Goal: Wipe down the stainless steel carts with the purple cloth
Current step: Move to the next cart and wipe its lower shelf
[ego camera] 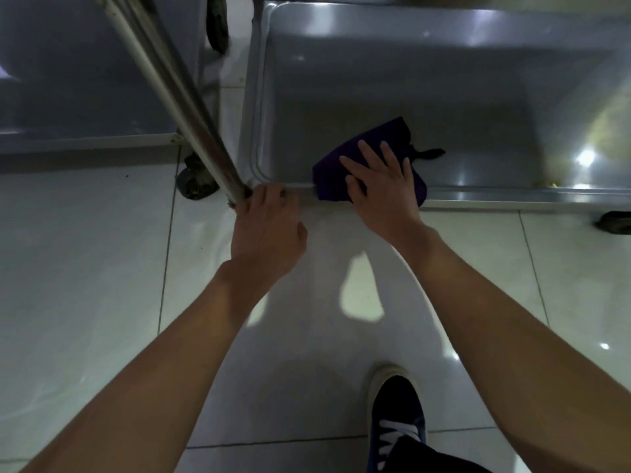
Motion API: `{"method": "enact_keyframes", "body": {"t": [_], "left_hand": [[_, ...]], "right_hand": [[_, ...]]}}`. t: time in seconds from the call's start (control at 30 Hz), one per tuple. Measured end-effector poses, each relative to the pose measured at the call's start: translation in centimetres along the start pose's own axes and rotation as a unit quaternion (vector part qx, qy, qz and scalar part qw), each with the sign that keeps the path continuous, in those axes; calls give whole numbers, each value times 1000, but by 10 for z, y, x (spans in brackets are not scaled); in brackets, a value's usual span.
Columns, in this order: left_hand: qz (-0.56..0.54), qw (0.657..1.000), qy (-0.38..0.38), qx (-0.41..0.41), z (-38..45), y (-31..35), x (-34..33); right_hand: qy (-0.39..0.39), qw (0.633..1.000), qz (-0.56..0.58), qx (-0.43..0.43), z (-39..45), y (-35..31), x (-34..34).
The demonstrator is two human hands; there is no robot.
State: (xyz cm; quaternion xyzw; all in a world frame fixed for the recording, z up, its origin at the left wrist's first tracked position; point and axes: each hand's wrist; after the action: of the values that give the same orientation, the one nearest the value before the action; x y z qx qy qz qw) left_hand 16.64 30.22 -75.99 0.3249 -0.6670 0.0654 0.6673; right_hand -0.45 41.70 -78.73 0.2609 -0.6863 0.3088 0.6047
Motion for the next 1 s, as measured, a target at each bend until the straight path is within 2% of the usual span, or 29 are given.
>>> {"method": "enact_keyframes", "body": {"t": [0.2, 0.3, 0.47, 0.77, 0.9, 1.0], "left_hand": [[21, 996, -38, -75, 27, 64, -21], [9, 996, -62, -64, 37, 83, -32], [14, 997, -52, -48, 43, 85, -36], [5, 998, -44, -55, 41, 83, -35], [-6, 995, -60, -74, 39, 75, -30], [-41, 995, -46, -82, 40, 58, -19]], "right_hand": [[10, 998, -11, -68, -23, 82, 10], [3, 994, -11, -106, -30, 119, 16], [9, 987, -7, -163, -36, 159, 20], [-7, 984, -21, -174, -26, 148, 17], [-21, 990, -18, -135, -15, 125, 16], [-22, 994, -12, -102, 0, 105, 13]]}}
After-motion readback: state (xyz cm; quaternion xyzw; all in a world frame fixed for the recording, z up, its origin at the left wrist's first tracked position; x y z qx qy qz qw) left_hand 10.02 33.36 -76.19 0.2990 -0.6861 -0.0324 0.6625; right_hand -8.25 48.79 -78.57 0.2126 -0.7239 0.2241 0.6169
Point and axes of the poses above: each hand's wrist, its own z-axis towards the middle knuckle, its own x-axis out of the back of the hand, y = z × x, and after that the axes turned 13 degrees about -z, right-handed
